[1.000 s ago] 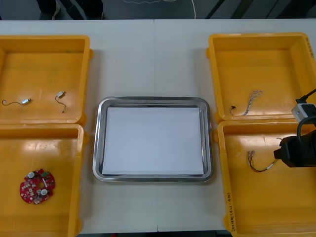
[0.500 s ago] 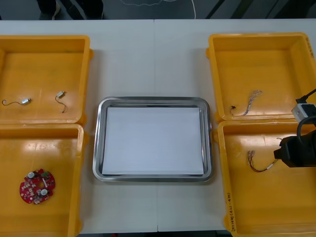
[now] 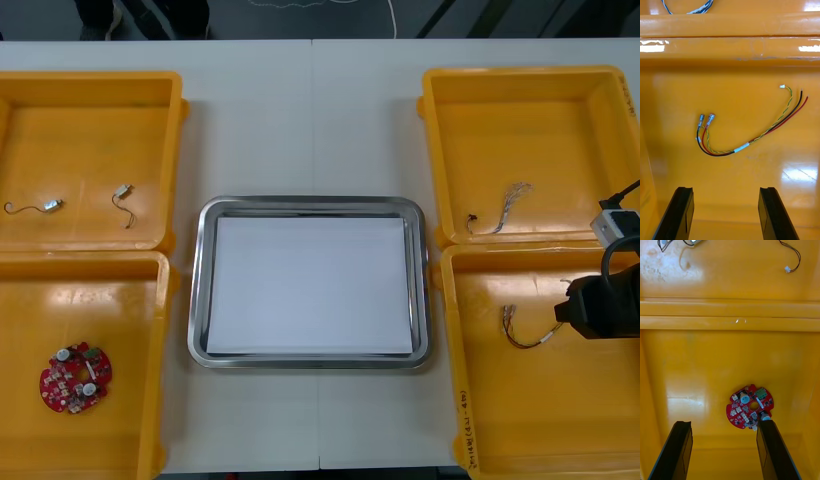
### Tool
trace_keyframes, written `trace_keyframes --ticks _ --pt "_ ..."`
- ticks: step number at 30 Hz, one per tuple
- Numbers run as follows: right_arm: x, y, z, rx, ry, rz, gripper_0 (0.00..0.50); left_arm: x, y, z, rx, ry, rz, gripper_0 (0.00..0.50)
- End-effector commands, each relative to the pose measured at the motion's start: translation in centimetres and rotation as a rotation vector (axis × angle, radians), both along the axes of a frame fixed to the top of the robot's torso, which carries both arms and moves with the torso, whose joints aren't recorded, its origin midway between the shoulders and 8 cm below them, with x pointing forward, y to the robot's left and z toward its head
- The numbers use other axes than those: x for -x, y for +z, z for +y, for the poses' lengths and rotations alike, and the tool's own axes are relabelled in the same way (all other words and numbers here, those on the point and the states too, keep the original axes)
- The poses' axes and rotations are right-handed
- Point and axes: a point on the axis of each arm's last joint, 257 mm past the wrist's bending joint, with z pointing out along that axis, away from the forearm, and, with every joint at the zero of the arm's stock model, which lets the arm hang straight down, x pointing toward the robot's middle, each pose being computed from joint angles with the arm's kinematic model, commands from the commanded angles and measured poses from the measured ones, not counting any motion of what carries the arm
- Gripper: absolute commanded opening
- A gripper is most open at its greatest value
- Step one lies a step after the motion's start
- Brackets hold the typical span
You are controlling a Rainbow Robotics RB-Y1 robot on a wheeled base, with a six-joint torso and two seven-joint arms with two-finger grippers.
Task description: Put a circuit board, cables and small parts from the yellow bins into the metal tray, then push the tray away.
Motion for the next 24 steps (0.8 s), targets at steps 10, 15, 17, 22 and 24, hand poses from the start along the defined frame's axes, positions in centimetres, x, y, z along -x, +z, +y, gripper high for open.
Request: trace_keyframes --ticks 10,15,17,22,24 --pt "-0.4 1.0 -1.7 0.027 -0.038 -0.025 0.5 2.3 -1.0 -0.7 -0.117 -0.217 0.132 0.5" --pt "-0.4 1.0 -1.7 0.027 -0.038 -0.025 0.5 2.4 -1.3 -1.5 -0.147 -0.368 0.14 0.5" --pt "1.3 -1.3 -2.2 0.028 -0.057 0.047 0.5 2.4 -1.4 -1.9 -0.161 -0.426 0.144 0.5" --pt "1.3 -1.4 -3.2 0.048 -0.093 0.063 0.5 2.4 -1.8 -3.4 -0.184 -0.616 0.134 0.5" --pt "1.6 -1.3 -3.6 0.058 -0.112 0.076 0.5 2.2 -2.0 -4.0 -0.184 -0.671 0.12 0.5"
